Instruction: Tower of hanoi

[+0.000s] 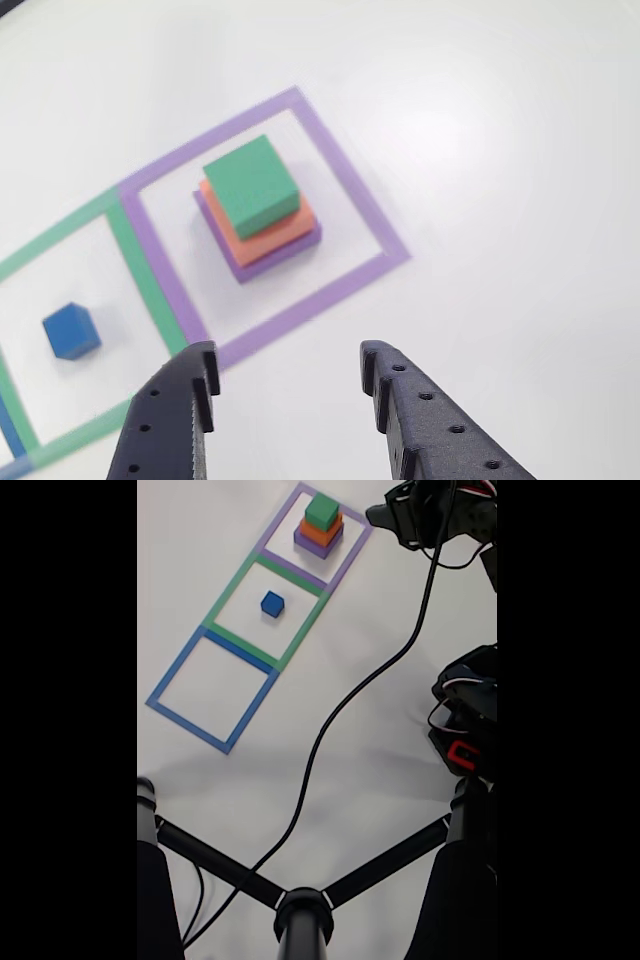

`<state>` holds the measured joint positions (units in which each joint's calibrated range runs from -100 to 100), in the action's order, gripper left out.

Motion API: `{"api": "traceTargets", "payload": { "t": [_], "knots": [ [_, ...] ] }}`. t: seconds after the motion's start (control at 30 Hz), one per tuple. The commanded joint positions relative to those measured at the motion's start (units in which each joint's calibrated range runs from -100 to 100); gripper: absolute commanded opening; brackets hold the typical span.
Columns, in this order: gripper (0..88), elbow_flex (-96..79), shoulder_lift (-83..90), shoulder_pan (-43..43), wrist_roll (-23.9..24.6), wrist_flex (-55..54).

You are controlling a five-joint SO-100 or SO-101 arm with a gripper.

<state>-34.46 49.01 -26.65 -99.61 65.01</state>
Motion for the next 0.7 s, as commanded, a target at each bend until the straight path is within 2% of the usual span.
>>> {"api": "traceTargets", "payload": {
  "t": [0.0, 0.1, 0.2, 0.4, 0.67],
  "knots": [
    [19.8, -8.02, 1.63, -0.76, -0.39, -12.6],
    [24.2, -15.47, 1.15, -0.46, -0.39, -23.85],
    [27.5, -19.92, -0.21, -0.76, -0.39, -30.57],
    [40.4, -28.28, -3.82, -0.61, -0.39, -47.32],
    [40.5, -34.64, -12.07, -1.91, -0.39, -65.21]
  ]
}}
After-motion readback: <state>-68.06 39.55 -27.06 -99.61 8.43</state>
